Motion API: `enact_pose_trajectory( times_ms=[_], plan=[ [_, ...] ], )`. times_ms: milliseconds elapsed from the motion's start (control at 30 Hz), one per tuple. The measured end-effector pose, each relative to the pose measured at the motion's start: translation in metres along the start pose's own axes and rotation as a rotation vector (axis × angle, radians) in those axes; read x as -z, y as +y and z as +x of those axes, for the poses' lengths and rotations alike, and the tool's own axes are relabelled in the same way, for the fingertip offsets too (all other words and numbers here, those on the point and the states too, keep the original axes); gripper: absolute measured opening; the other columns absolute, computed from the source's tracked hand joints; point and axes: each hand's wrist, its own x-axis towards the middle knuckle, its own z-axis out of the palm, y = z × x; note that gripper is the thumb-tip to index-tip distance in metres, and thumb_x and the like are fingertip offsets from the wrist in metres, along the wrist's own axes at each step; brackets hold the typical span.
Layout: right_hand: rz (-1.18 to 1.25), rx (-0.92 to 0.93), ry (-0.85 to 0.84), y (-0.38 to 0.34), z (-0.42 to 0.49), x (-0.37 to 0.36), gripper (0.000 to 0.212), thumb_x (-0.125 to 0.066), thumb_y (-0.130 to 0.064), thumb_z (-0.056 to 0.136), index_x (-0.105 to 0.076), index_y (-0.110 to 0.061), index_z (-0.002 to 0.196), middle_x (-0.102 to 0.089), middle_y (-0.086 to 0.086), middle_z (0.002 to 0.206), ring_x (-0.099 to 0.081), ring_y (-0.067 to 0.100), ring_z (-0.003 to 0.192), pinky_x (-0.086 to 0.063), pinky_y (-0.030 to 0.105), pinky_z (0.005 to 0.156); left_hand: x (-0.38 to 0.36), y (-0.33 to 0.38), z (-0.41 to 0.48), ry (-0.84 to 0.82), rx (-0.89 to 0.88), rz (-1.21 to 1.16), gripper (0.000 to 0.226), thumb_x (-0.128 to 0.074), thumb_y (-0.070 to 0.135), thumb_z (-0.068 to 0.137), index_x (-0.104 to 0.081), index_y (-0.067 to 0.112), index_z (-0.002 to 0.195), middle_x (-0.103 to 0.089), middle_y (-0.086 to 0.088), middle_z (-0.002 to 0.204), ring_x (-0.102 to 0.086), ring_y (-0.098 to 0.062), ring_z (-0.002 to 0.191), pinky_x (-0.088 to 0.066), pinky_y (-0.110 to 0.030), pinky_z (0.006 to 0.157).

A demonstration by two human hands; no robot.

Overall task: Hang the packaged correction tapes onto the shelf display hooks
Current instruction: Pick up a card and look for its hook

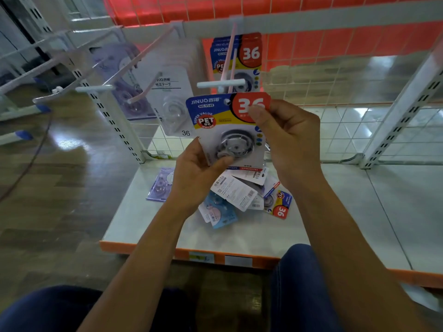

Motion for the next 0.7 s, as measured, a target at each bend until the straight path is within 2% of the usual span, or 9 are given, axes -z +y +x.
enact_pose_trajectory(
  times_ms=[133, 267, 367, 400, 467, 533, 600, 700],
  plan=[
    [-0.034, 0.003, 0.019, 0.004, 0.003, -0.002, 0.020, -0.062, -0.007, 0.090, -0.069, -0.025, 0.087, -0.072, -0.018, 0.075, -0.069, 0.004, 0.078, -0.054, 0.019, 0.071, 0.000, 0.001, 0.002, -0.002, 0.013, 0.029, 0.031, -0.068, 0.004, 0.083, -0.055, 0.029, 0.098, -0.067, 0.015, 0.093, -0.067, 0.005, 0.083, -0.051, -0.010, 0.068],
    [-0.074, 0.015, 0.064, 0.010, 0.009, -0.002, 0.017, -0.063, -0.011, 0.089, -0.069, -0.026, 0.086, -0.072, -0.015, 0.076, -0.070, 0.008, 0.079, -0.056, 0.026, 0.075, 0.000, -0.002, 0.006, -0.011, 0.033, 0.042, 0.029, -0.068, 0.006, 0.084, -0.056, 0.028, 0.099, -0.067, 0.015, 0.095, -0.067, 0.003, 0.086, -0.052, -0.012, 0.069],
    [-0.127, 0.034, 0.095, 0.022, 0.018, -0.001, 0.009, -0.062, -0.017, 0.088, -0.071, -0.014, 0.087, -0.072, 0.001, 0.074, -0.065, 0.016, 0.071, -0.053, 0.030, 0.072, -0.002, -0.008, 0.015, -0.024, 0.055, 0.029, 0.029, -0.067, 0.007, 0.085, -0.057, 0.025, 0.106, -0.070, 0.010, 0.101, -0.069, -0.005, 0.093, -0.056, -0.022, 0.076],
    [-0.161, 0.038, 0.105, 0.028, 0.023, -0.001, 0.014, -0.062, -0.019, 0.087, -0.071, -0.008, 0.089, -0.069, 0.004, 0.071, -0.062, 0.017, 0.068, -0.051, 0.030, 0.069, -0.004, -0.011, 0.021, -0.022, 0.062, 0.025, 0.029, -0.067, 0.008, 0.086, -0.057, 0.024, 0.108, -0.070, 0.009, 0.102, -0.069, -0.007, 0.095, -0.056, -0.025, 0.080],
    [-0.233, 0.034, 0.123, 0.040, 0.036, 0.000, 0.016, -0.063, -0.020, 0.088, -0.068, -0.005, 0.088, -0.063, -0.001, 0.068, -0.054, 0.008, 0.063, -0.046, 0.027, 0.064, -0.009, -0.018, 0.039, -0.005, 0.061, 0.045, 0.028, -0.067, 0.009, 0.087, -0.057, 0.021, 0.111, -0.069, 0.009, 0.102, -0.068, -0.003, 0.094, -0.055, -0.023, 0.081],
    [-0.328, 0.035, 0.142, 0.051, 0.053, 0.001, 0.009, -0.063, -0.020, 0.088, -0.064, -0.016, 0.080, -0.056, -0.010, 0.063, -0.047, -0.001, 0.057, -0.040, 0.019, 0.059, -0.014, -0.026, 0.062, 0.032, 0.025, 0.141, 0.025, -0.065, 0.015, 0.090, -0.055, 0.018, 0.112, -0.068, 0.008, 0.099, -0.066, 0.001, 0.089, -0.055, -0.022, 0.079],
    [-0.442, 0.046, 0.173, 0.061, 0.073, 0.001, 0.017, -0.064, -0.021, 0.088, -0.056, -0.022, 0.073, -0.049, -0.016, 0.058, -0.046, -0.004, 0.053, -0.032, 0.010, 0.054, -0.020, -0.034, 0.084, 0.063, -0.016, 0.220, 0.024, -0.062, 0.023, 0.091, -0.050, 0.019, 0.112, -0.066, 0.001, 0.101, -0.065, -0.011, 0.094, -0.056, -0.034, 0.083],
    [-0.592, 0.030, 0.182, 0.078, 0.105, 0.003, 0.018, -0.062, -0.024, 0.088, -0.054, -0.018, 0.073, -0.044, -0.015, 0.058, -0.044, 0.001, 0.055, -0.028, 0.012, 0.052, -0.028, -0.040, 0.111, 0.131, -0.032, 0.265, 0.024, -0.059, 0.031, 0.090, -0.043, 0.023, 0.108, -0.061, -0.003, 0.103, -0.062, -0.024, 0.098, -0.054, -0.046, 0.087]
  ],
)
